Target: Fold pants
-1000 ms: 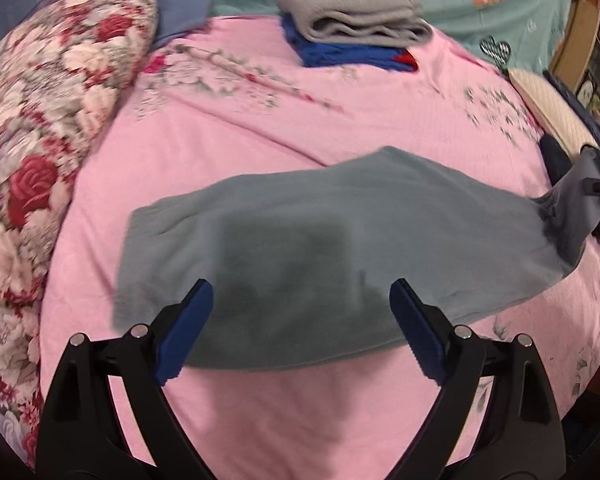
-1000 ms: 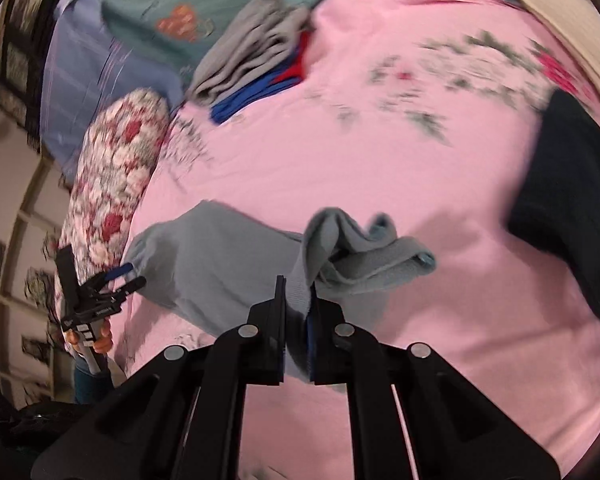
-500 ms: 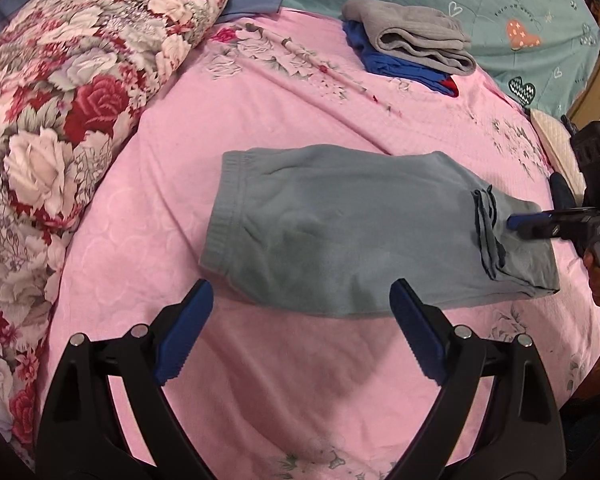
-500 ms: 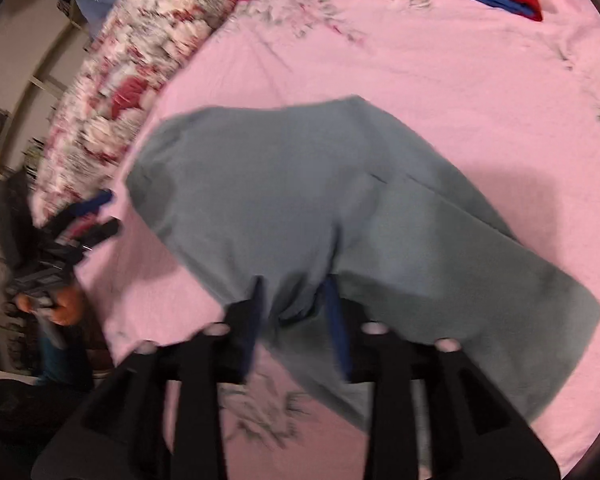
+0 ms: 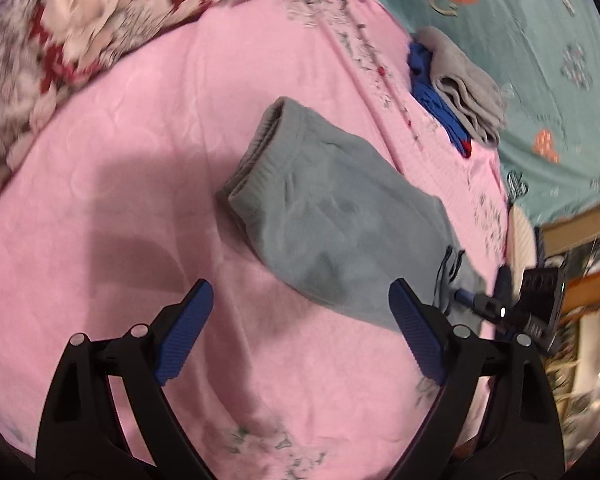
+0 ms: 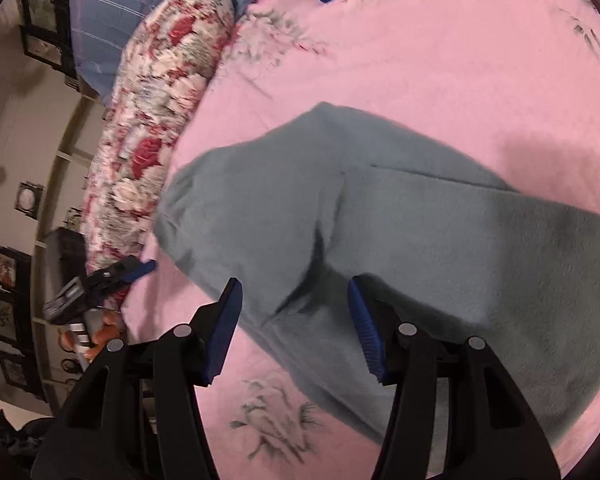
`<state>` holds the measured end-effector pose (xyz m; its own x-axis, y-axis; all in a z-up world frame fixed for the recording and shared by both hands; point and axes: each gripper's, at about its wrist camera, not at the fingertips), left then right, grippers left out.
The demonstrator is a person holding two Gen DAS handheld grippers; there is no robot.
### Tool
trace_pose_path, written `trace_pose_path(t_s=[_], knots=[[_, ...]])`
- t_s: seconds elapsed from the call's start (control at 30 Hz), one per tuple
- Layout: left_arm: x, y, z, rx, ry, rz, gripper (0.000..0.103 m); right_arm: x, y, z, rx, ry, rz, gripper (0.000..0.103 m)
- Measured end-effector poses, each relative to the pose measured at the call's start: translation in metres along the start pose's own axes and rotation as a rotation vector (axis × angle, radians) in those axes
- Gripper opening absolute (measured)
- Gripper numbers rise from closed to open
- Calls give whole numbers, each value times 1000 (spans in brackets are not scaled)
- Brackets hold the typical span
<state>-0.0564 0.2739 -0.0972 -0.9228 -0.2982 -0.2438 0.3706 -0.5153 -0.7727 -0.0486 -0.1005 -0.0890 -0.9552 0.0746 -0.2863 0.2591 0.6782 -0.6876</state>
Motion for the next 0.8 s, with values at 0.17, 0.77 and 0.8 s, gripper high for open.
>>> trace_pose_path(t_s=[0.17, 0.77, 0.8], knots=[[-10, 16, -4, 61, -104, -30, 90, 4, -10, -17, -74, -59, 35, 59], [-12, 35, 9, 90, -195, -8, 90, 20, -10, -13, -139, -45, 32, 60], [-13, 37, 10, 97, -194, 7, 90, 20, -11, -13, -140, -43, 37, 60]])
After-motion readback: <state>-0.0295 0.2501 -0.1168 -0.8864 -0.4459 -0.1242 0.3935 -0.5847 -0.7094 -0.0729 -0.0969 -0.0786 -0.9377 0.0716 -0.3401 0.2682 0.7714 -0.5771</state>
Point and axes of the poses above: each gripper's, at about its wrist camera, not at the fingertips, and y roughly the way its jaws point, z to its right, x to its underside, and after that the axes turned 1 degree about -y, right-handed
